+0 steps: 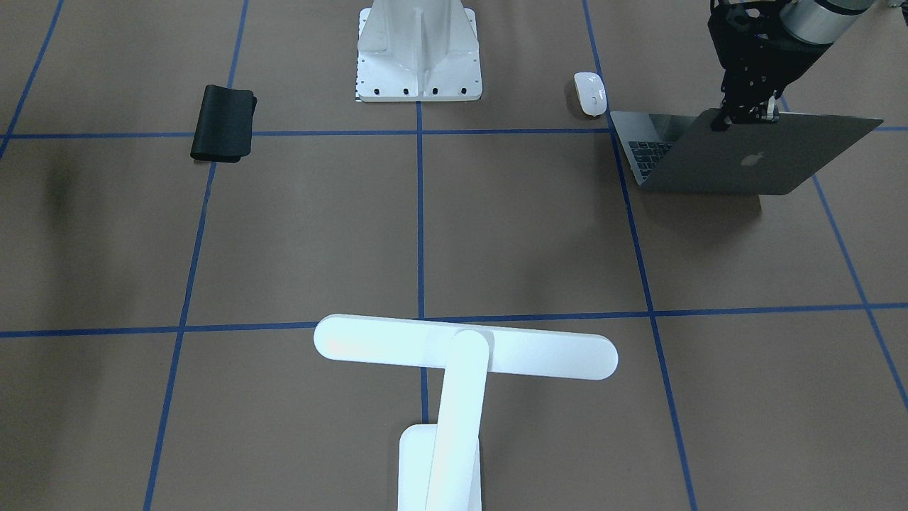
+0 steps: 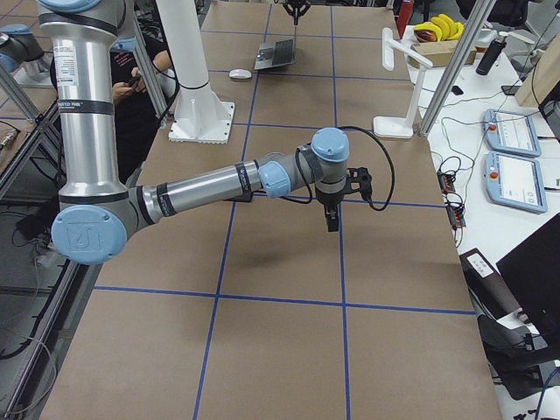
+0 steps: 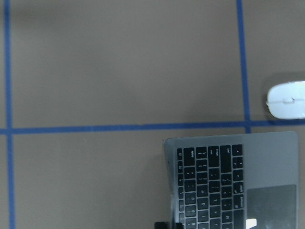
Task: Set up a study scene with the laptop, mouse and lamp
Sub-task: 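Drag the laptop with the left gripper farther from the robot, then slide the laptop with the left gripper toward the white lamp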
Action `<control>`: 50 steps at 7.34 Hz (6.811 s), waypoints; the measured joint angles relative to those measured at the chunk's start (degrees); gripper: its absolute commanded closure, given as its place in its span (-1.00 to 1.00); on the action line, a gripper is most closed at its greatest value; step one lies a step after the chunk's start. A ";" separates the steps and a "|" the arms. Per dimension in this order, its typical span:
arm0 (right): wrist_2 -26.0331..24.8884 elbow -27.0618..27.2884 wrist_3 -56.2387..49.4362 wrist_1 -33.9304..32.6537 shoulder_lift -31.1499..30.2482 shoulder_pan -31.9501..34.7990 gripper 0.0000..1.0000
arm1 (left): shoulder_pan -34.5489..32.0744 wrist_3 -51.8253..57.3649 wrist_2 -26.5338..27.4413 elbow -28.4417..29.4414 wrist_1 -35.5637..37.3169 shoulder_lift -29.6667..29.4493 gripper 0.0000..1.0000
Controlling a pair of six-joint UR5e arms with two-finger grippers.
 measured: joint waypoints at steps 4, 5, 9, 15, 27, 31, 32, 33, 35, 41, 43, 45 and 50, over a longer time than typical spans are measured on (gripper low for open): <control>0.00 -0.08 0.05 -0.04 -0.25 -0.01 -1.00 | -1.10 -0.19 0.76 6.07 7.12 -15.44 1.00; -0.02 -0.18 0.09 -0.04 -0.21 -0.01 -1.00 | -1.11 -0.20 1.75 7.25 8.54 -19.00 1.00; -0.09 -1.01 0.05 0.10 0.02 -0.01 -1.00 | 1.36 -2.45 5.35 15.87 9.42 -32.14 1.00; 0.04 -2.03 0.03 0.32 0.10 -0.01 -1.00 | 10.29 -14.55 10.70 18.60 9.04 -39.96 1.00; 0.05 -3.14 0.03 0.32 0.98 -0.08 -1.00 | 10.81 -13.60 16.04 26.15 0.47 -41.80 1.00; 0.06 -3.08 0.03 0.32 0.98 -0.06 -1.00 | 10.94 -14.00 18.01 27.18 -1.52 -42.04 1.00; 0.06 -3.09 0.03 0.32 0.98 -0.08 -1.00 | 11.08 -14.39 18.29 27.79 -2.64 -42.11 1.00; 0.06 -3.15 0.03 0.32 0.98 -0.08 -1.00 | 11.26 -15.21 18.44 28.32 -3.40 -42.42 1.00; 0.06 -3.34 0.02 0.32 0.98 -0.07 -1.00 | 11.50 -16.20 18.57 28.92 -3.85 -43.54 1.00; 0.06 -3.68 -0.13 0.32 0.98 -0.09 -1.00 | 14.88 -19.24 23.07 29.64 -4.76 -43.55 1.00; 0.06 -3.83 -0.20 0.32 0.98 -0.09 -1.00 | 15.80 -19.71 23.89 30.43 -6.51 -43.18 1.00; 0.06 -3.83 -0.25 0.32 0.98 -0.07 -1.00 | 16.03 -21.19 24.21 30.52 -6.93 -43.11 0.24; 0.06 -3.79 -0.32 0.34 0.98 -0.01 -1.00 | 16.11 -24.08 24.97 30.05 -6.91 -43.08 0.05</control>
